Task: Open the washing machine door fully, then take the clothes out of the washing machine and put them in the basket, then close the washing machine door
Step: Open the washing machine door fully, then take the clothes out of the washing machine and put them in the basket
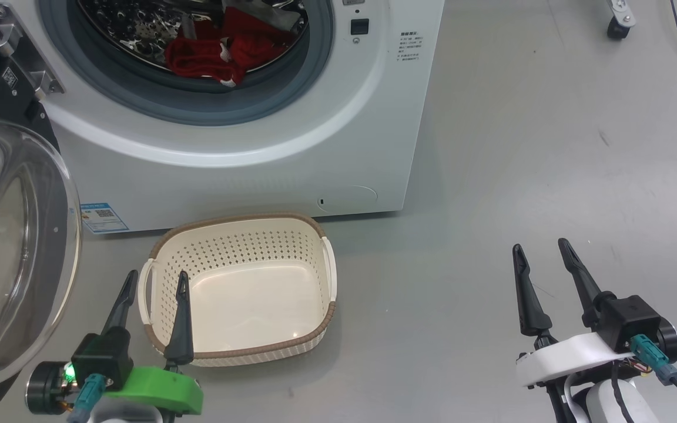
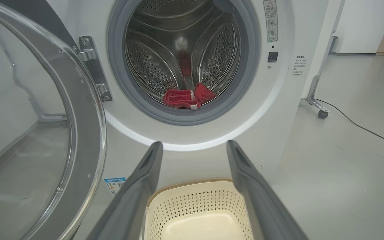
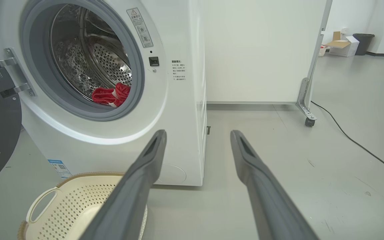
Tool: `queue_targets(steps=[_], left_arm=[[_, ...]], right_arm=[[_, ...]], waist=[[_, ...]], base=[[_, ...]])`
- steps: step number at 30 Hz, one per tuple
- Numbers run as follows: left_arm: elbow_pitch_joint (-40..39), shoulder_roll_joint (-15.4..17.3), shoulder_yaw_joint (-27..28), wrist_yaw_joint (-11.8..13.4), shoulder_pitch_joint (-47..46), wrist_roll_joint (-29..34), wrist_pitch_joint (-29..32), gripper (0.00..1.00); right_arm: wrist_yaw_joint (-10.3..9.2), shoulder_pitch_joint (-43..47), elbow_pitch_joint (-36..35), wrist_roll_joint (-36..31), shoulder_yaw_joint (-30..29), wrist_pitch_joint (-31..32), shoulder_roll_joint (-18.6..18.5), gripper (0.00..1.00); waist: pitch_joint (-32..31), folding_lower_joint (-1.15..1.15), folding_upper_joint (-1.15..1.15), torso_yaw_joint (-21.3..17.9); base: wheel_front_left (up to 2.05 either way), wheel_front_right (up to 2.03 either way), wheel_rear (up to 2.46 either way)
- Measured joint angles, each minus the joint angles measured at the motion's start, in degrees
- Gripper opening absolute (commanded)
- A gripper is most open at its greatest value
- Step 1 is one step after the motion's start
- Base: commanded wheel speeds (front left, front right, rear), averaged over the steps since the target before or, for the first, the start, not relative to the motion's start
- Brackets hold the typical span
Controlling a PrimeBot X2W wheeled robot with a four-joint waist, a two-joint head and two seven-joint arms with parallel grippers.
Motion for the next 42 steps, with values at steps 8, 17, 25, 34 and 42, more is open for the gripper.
queue_targets(steps=[8,17,25,34,42], left_arm=[[0.42,-0.07,-0.01,0.0,0.0,0.0,0.0,1.0],[0.8,-0.11,0.19,0.53,0.01,0.44,-0.01,1.0],[0.87,-0.13,0.19,0.69,0.01,0.43,-0.01,1.0],[0.94,-0.2,0.11,0.7,0.02,0.42,-0.01,1.0],[1.11,-0.31,0.01,0.76,0.04,0.34,0.07,1.0]], right_arm=[[0.0,0.05,0.0,0.14,0.01,0.0,0.0,1.0],[0.01,0.09,0.0,0.14,0.04,0.0,-0.01,1.0],[0.01,0.1,0.01,0.41,0.2,0.0,-0.01,1.0],[0.01,0.1,0.01,1.0,0.43,0.0,-0.01,1.0],[0.01,0.1,0.0,1.0,0.42,0.0,-0.01,1.0]], waist=[[-0.35,0.0,0.0,-0.19],[-0.72,0.0,0.0,-0.09],[-0.81,0.0,0.0,0.01],[-0.95,0.0,0.0,-0.01],[-0.98,0.0,0.0,0.2]], base=[[0.79,-0.79,0.0],[1.07,-1.07,0.0],[0.84,-0.84,0.0],[0.48,-0.48,0.0],[0.13,-0.13,0.0]])
